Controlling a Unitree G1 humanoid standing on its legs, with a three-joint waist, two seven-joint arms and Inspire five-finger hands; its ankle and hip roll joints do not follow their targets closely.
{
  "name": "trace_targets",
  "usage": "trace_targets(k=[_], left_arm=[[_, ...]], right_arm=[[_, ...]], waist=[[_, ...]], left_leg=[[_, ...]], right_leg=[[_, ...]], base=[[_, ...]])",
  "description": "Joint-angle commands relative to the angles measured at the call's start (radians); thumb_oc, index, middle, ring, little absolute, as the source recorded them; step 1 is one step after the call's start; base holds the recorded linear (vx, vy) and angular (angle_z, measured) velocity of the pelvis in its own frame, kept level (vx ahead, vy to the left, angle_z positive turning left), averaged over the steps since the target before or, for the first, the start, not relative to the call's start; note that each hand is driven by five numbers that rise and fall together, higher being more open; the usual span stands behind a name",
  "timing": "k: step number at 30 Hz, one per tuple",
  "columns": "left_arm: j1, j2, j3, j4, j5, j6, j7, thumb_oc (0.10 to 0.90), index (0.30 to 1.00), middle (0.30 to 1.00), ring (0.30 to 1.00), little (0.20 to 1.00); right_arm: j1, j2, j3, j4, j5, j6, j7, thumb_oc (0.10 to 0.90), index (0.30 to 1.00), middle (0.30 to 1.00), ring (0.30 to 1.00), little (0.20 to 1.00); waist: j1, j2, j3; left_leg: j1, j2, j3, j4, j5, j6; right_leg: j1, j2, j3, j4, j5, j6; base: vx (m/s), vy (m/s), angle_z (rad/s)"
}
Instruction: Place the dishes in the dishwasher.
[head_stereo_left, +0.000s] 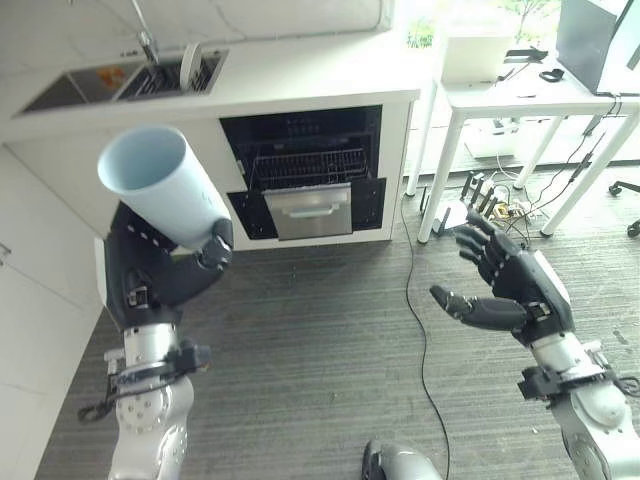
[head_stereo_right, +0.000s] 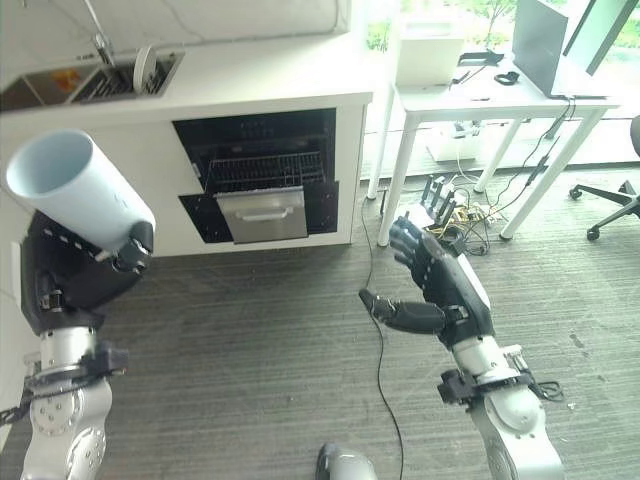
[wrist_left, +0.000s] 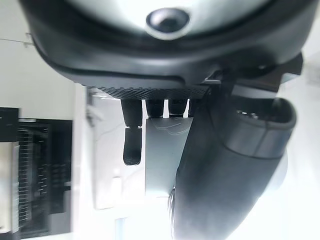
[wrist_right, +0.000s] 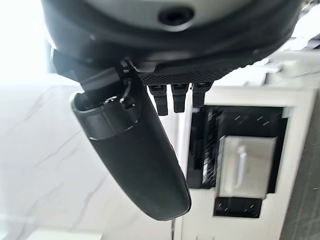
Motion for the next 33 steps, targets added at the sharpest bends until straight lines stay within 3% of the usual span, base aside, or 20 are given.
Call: trace_targets(k=[1, 2, 4, 5, 9, 13, 15, 18, 21, 23, 24, 26, 28, 29, 31, 33], left_arm=[[-0.094, 0.034, 0.057, -0.103, -0.011, -0.142, -0.023, 0.400, 0.300, 0.300, 0.300, 0.300], [-0.093, 0.036, 0.057, -0.101, -0.016, -0.148, -0.023, 0.400, 0.300, 0.300, 0.300, 0.300], [-0.102, 0.038, 0.045, -0.085, -0.024, -0.168, -0.026, 0.400, 0.300, 0.300, 0.300, 0.300], [-0.107, 0.033, 0.038, -0.076, -0.027, -0.170, -0.035, 0.400, 0.300, 0.300, 0.300, 0.300], [-0.108, 0.041, 0.055, -0.062, 0.001, -0.179, -0.020, 0.400, 0.300, 0.300, 0.300, 0.300], [-0.168, 0.060, 0.072, -0.052, 0.014, -0.143, -0.034, 0.400, 0.300, 0.300, 0.300, 0.300], [-0.187, 0.065, 0.071, -0.058, 0.030, -0.128, -0.039, 0.400, 0.300, 0.300, 0.300, 0.300], [-0.213, 0.073, 0.071, -0.062, 0.074, -0.087, -0.036, 0.400, 0.300, 0.300, 0.300, 0.300], [-0.222, 0.083, 0.057, -0.061, 0.089, -0.062, -0.040, 0.400, 0.300, 0.300, 0.300, 0.300], [-0.216, 0.083, 0.056, -0.064, 0.115, -0.067, -0.030, 0.400, 0.300, 0.300, 0.300, 0.300], [-0.218, 0.088, 0.052, -0.067, 0.122, -0.062, -0.018, 0.400, 0.300, 0.300, 0.300, 0.300], [-0.225, 0.096, 0.049, -0.064, 0.104, -0.056, -0.021, 0.400, 0.300, 0.300, 0.300, 0.300], [-0.220, 0.093, 0.050, -0.063, 0.083, -0.064, -0.041, 0.400, 0.300, 0.300, 0.300, 0.300], [-0.211, 0.087, 0.049, -0.073, 0.069, -0.063, -0.051, 0.400, 0.300, 0.300, 0.300, 0.300], [-0.195, 0.077, 0.024, -0.088, 0.081, -0.074, -0.059, 0.400, 0.300, 0.300, 0.300, 0.300], [-0.191, 0.088, 0.020, -0.091, 0.056, -0.084, -0.070, 0.400, 0.300, 0.300, 0.300, 0.300]], right_arm=[[-0.121, -0.028, -0.050, -0.049, 0.018, -0.101, 0.021, 0.800, 0.900, 0.900, 0.900, 0.900], [-0.121, -0.027, -0.050, -0.049, 0.014, -0.103, 0.022, 0.800, 0.900, 0.900, 0.900, 0.900], [-0.126, -0.035, -0.045, -0.046, 0.001, -0.106, 0.008, 0.800, 0.900, 0.900, 0.900, 0.900], [-0.137, -0.042, -0.040, -0.039, 0.001, -0.108, -0.001, 0.800, 0.900, 0.900, 0.900, 0.900], [-0.118, -0.065, -0.068, -0.056, 0.062, -0.141, 0.040, 0.800, 0.900, 0.900, 0.900, 0.900], [-0.102, -0.025, -0.072, -0.094, 0.054, -0.141, 0.018, 0.800, 0.900, 0.900, 0.900, 0.900], [-0.110, -0.006, -0.064, -0.097, 0.036, -0.133, -0.002, 0.800, 0.900, 0.900, 0.900, 0.900], [-0.133, 0.019, -0.043, -0.090, 0.013, -0.119, -0.005, 0.800, 0.900, 0.900, 0.900, 0.900], [-0.132, 0.033, -0.027, -0.098, 0.000, -0.107, -0.008, 0.800, 0.900, 0.900, 0.900, 0.900], [-0.131, 0.037, -0.022, -0.093, -0.004, -0.110, 0.000, 0.800, 0.900, 0.900, 0.900, 0.900], [-0.130, 0.029, -0.022, -0.090, 0.005, -0.111, 0.001, 0.800, 0.900, 0.900, 0.900, 0.900], [-0.130, 0.017, -0.030, -0.084, 0.020, -0.112, 0.002, 0.800, 0.900, 0.900, 0.900, 0.900], [-0.109, 0.011, -0.055, -0.082, 0.044, -0.134, 0.028, 0.800, 0.900, 0.900, 0.900, 0.900], [-0.099, 0.013, -0.061, -0.090, 0.052, -0.135, 0.035, 0.800, 0.900, 0.900, 0.900, 0.900], [-0.080, 0.036, -0.044, -0.117, 0.033, -0.133, 0.029, 0.800, 0.900, 0.900, 0.900, 0.900], [-0.077, 0.021, -0.033, -0.114, 0.044, -0.138, 0.027, 0.800, 0.900, 0.900, 0.900, 0.900]], waist=[[0.000, 0.038, -0.016], [0.001, 0.045, -0.015], [0.006, 0.067, -0.013], [0.011, 0.070, -0.011], [0.021, 0.069, -0.022], [0.029, 0.040, -0.045], [0.035, 0.029, -0.045], [0.046, 0.022, -0.045], [0.036, 0.037, -0.042], [0.026, 0.048, -0.034], [0.012, 0.041, -0.029], [0.002, 0.026, -0.022], [-0.006, -0.003, -0.007], [-0.007, -0.011, -0.006], [-0.038, 0.000, 0.008], [-0.043, -0.002, -0.002]], left_leg=[[-0.037, 0.063, 0.036, -0.096, -0.006, 0.022], [-0.063, 0.075, 0.022, -0.096, -0.005, 0.016], [-0.180, 0.141, -0.034, -0.096, 0.079, -0.033], [-0.199, 0.146, -0.039, -0.096, 0.092, -0.036], [-0.188, 0.123, -0.039, -0.096, 0.051, -0.012], [-0.136, 0.057, -0.033, -0.096, -0.011, 0.029], [-0.127, 0.030, -0.044, -0.096, -0.025, 0.047], [-0.116, -0.022, -0.077, -0.096, -0.048, 0.084], [-0.103, -0.037, -0.106, -0.096, -0.059, 0.110], [-0.091, -0.027, -0.108, -0.096, -0.063, 0.114], [-0.083, -0.033, -0.108, -0.096, -0.065, 0.115], [-0.075, -0.045, -0.106, -0.096, -0.071, 0.114], [-0.057, -0.062, -0.090, -0.096, -0.094, 0.111], [-0.047, -0.068, -0.080, -0.096, -0.109, 0.113], [0.004, -0.081, -0.096, -0.096, -0.133, 0.125], [0.034, -0.098, -0.107, -0.096, -0.165, 0.138]], right_leg=[[0.063, -0.022, 0.038, -0.098, -0.010, 0.181], [0.067, -0.015, 0.045, -0.098, -0.014, 0.182], [0.094, 0.006, 0.058, -0.098, -0.043, 0.171], [0.105, 0.009, 0.059, -0.098, -0.053, 0.169], [0.140, -0.037, 0.042, -0.098, -0.066, 0.196], [0.162, -0.120, 0.015, -0.098, -0.035, 0.252], [0.171, -0.145, 0.001, -0.098, -0.008, 0.259], [0.200, -0.163, -0.015, -0.098, 0.081, 0.254], [0.226, -0.138, -0.033, -0.098, 0.208, 0.254], [0.197, -0.120, -0.049, -0.051, 0.225, 0.246], [0.166, -0.069, -0.037, -0.082, 0.198, 0.239], [0.127, -0.039, -0.027, -0.098, 0.148, 0.233], [0.011, -0.079, -0.003, -0.098, 0.082, 0.240], [-0.049, -0.091, 0.012, -0.098, 0.091, 0.254], [-0.198, -0.074, 0.082, -0.098, 0.112, 0.256], [-0.181, -0.071, 0.079, -0.098, 0.117, 0.261]], base=[[0.11, 0.226, -0.02], [0.16, 0.291, 0.08], [0.24, 0.346, 0.12], [0.30, 0.497, 0.02], [0.20, 0.392, -0.30], [0.17, 0.304, -0.11], [0.15, 0.242, 0.30], [0.19, 0.287, 0.33], [0.18, 0.218, 0.18], [0.14, 0.156, 0.16], [0.12, 0.058, -0.05], [0.12, -0.057, -0.18], [0.20, -0.192, -0.12], [0.34, -0.277, -0.17], [0.51, -0.343, -0.19], [0.54, -0.476, 0.44]])
